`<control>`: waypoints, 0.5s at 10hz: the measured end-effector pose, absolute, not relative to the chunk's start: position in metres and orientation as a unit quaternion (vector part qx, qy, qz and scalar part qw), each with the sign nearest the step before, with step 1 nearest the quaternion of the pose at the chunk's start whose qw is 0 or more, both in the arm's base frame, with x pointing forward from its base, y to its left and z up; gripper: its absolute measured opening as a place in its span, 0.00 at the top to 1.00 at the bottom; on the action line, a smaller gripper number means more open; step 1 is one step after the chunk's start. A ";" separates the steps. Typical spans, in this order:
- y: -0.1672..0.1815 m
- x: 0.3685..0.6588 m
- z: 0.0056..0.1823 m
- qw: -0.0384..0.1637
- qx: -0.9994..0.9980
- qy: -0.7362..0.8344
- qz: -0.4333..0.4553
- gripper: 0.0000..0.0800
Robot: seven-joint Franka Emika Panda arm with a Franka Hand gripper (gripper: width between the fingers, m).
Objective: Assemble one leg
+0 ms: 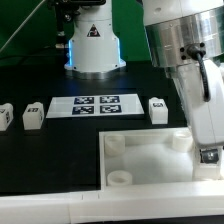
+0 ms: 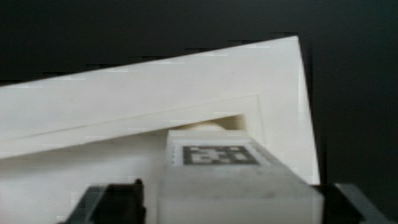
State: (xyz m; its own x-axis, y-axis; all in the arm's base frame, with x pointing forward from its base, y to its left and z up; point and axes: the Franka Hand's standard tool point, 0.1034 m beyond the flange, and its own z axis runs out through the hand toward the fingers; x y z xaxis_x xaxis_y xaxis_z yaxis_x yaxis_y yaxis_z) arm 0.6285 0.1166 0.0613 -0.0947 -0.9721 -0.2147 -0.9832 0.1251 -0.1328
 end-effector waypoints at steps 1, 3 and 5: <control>0.119 0.626 0.060 0.121 -0.681 0.722 0.022 0.34; 0.122 0.623 0.059 0.104 -0.778 0.620 0.005 0.20; 0.125 0.624 0.060 0.092 -0.848 0.522 -0.013 0.19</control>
Offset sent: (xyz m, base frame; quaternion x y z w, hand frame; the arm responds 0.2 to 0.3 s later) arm -0.0021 0.0016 0.0053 -0.0584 0.1233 -0.3556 0.9246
